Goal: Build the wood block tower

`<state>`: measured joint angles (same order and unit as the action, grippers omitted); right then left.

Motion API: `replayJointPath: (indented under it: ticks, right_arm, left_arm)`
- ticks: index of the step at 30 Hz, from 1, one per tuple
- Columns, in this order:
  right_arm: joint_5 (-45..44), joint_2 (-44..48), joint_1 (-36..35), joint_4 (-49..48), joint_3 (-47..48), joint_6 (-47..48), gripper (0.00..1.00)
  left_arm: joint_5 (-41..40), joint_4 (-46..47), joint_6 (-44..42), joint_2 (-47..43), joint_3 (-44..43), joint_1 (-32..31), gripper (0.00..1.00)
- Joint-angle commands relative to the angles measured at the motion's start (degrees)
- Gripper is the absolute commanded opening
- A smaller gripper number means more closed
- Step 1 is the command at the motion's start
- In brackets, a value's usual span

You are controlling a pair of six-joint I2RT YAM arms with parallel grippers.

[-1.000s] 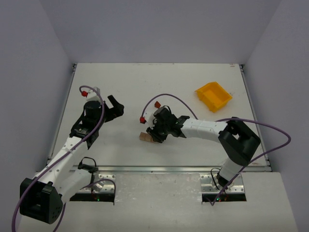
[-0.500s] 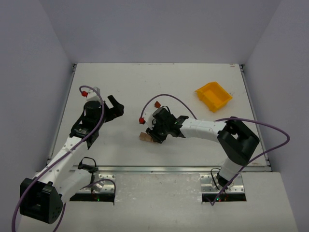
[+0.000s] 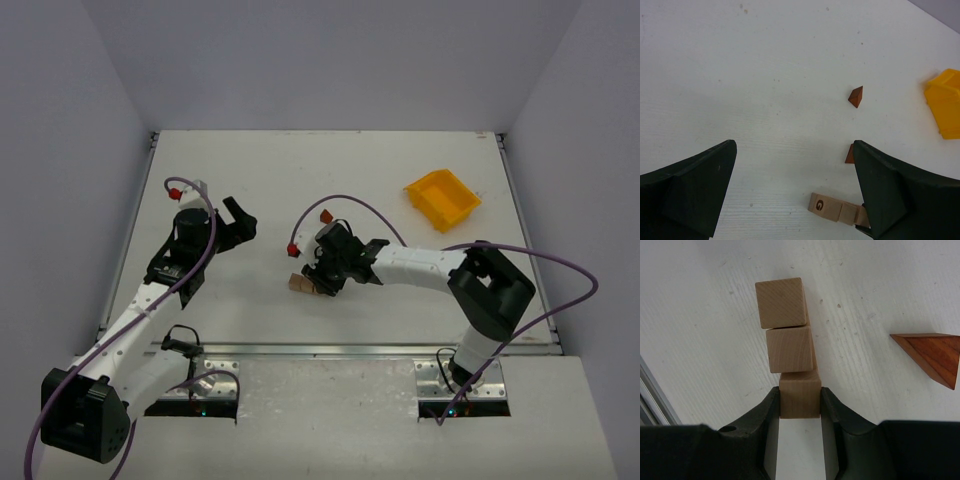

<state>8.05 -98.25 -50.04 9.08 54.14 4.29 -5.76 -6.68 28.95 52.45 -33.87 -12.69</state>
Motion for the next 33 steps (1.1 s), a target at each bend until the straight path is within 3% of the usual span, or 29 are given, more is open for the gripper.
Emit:
replayJointPath:
  ticks: [1,18,33]
  right_arm:
    - [0.3,-0.1,-0.5,-1.5,2.5,0.8,0.29]
    - [-1.1,-1.0,-1.2,-1.0,3.3,1.2,0.34]
    - [-2.0,-0.7,-1.1,-0.5,3.1,1.1,0.5]
  left_arm:
    - [0.3,1.9,-0.1,-0.5,-1.4,-0.1,1.0]
    - [0.4,2.0,-0.2,-0.2,-1.4,-0.1,1.0]
    - [0.8,2.0,-0.3,-0.2,-1.4,-0.1,1.0]
